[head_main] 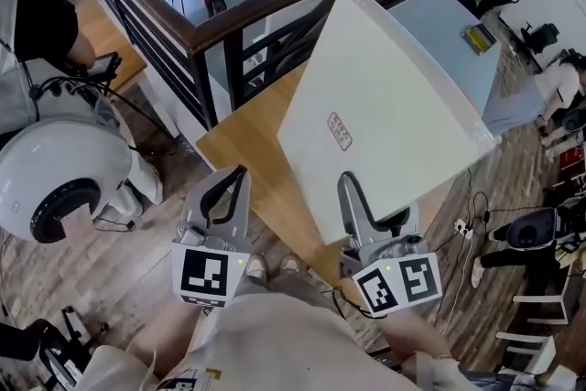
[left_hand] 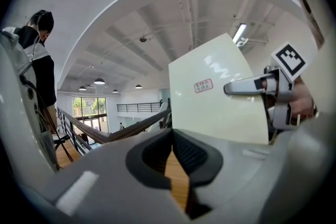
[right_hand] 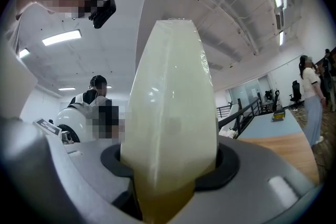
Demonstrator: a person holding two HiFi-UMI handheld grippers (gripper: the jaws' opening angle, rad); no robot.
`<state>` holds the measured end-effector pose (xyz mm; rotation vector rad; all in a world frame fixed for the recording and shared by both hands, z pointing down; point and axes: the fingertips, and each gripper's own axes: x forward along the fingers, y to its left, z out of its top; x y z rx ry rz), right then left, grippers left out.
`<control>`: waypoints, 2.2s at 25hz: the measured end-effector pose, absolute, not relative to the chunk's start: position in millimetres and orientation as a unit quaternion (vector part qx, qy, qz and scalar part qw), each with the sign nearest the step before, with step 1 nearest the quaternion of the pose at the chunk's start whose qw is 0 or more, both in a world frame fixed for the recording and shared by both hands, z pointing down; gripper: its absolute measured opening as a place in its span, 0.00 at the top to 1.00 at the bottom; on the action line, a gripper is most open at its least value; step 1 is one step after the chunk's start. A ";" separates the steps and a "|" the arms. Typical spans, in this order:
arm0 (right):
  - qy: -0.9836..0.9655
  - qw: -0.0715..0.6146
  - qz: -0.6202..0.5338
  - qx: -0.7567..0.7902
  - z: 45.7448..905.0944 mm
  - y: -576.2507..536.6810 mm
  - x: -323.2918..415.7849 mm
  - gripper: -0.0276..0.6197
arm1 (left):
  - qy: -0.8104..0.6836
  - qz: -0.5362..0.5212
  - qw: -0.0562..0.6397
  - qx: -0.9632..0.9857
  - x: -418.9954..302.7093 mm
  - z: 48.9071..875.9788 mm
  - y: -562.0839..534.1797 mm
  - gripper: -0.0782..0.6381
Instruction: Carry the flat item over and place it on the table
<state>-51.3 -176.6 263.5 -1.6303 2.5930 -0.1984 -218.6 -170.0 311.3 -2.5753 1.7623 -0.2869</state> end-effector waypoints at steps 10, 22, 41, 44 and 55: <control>0.842 0.036 -0.097 -0.529 284.8 -202.2 -25.0 0.53 | 0.570 -0.105 -0.008 -0.815 -196.0 322.1 -189.1 0.89; 0.824 0.033 -0.157 -0.544 334.6 -271.5 10.6 0.53 | 0.543 -0.138 -0.021 -0.828 -141.0 361.6 -250.2 0.89; 0.763 0.048 -0.346 -0.544 477.9 -397.2 12.1 0.53 | 0.515 -0.200 -0.084 -0.829 -102.8 459.5 -347.4 0.89; 0.752 0.035 -0.375 -0.541 503.3 -409.1 5.9 0.53 | 0.522 -0.213 -0.108 -0.819 -109.9 483.8 -360.5 0.89; 0.716 0.033 -0.450 -0.532 567.6 -434.5 -4.1 0.53 | 0.517 -0.241 -0.140 -0.809 -117.0 536.9 -385.8 0.89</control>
